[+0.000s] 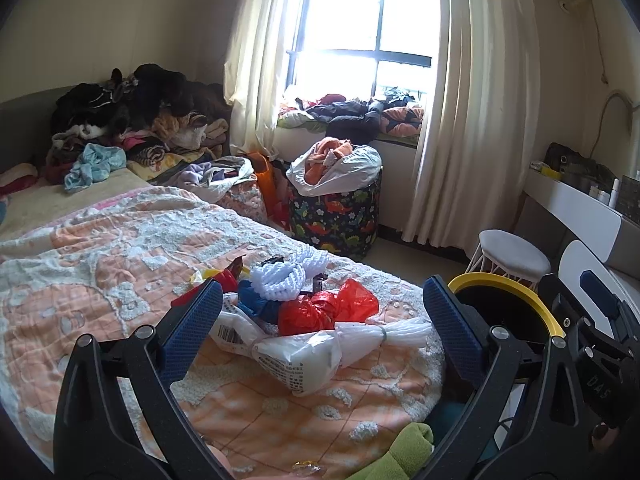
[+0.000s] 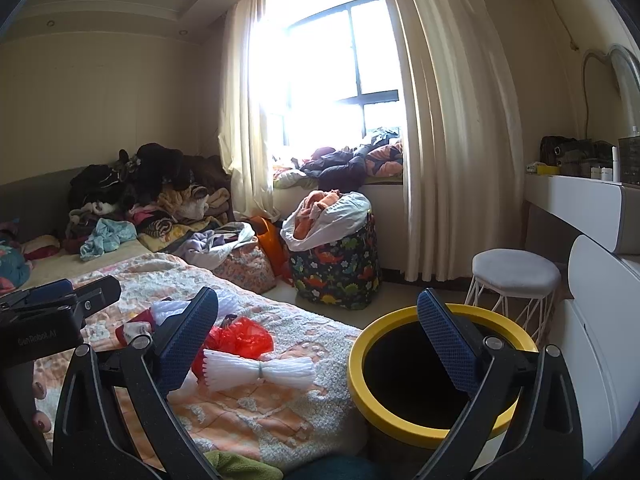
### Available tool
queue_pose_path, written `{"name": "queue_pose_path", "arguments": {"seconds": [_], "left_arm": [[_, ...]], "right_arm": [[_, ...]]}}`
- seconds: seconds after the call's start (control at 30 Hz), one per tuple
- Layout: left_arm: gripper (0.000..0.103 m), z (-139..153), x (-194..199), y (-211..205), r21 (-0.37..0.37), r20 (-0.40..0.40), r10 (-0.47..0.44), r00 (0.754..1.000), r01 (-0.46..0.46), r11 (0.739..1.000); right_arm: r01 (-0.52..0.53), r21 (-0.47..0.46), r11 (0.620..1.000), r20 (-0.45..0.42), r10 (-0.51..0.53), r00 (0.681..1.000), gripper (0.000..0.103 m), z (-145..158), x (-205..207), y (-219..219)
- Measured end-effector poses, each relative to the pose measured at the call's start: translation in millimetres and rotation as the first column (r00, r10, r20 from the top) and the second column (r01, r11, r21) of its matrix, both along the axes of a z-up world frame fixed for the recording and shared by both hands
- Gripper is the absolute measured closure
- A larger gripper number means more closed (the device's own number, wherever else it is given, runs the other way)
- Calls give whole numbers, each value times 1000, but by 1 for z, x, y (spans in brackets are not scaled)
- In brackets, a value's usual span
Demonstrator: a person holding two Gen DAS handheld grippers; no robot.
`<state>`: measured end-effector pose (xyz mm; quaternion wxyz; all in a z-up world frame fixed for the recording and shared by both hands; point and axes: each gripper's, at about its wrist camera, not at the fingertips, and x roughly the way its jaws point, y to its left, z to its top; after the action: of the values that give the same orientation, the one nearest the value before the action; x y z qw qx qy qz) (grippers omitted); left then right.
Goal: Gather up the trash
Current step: 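Move the right tool toward the white foam fruit nets on the bed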
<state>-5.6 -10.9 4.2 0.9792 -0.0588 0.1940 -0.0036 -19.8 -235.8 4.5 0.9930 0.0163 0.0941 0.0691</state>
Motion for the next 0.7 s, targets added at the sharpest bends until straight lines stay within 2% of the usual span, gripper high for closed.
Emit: {"name": "queue_pose_path", "arguments": {"seconds": [0.7], "left_arm": [[11, 1, -1, 4, -12, -2, -4, 1000, 4, 1000]], "right_arm": [[-15, 0, 1000, -23, 15, 1000, 6, 0, 3, 1]]}}
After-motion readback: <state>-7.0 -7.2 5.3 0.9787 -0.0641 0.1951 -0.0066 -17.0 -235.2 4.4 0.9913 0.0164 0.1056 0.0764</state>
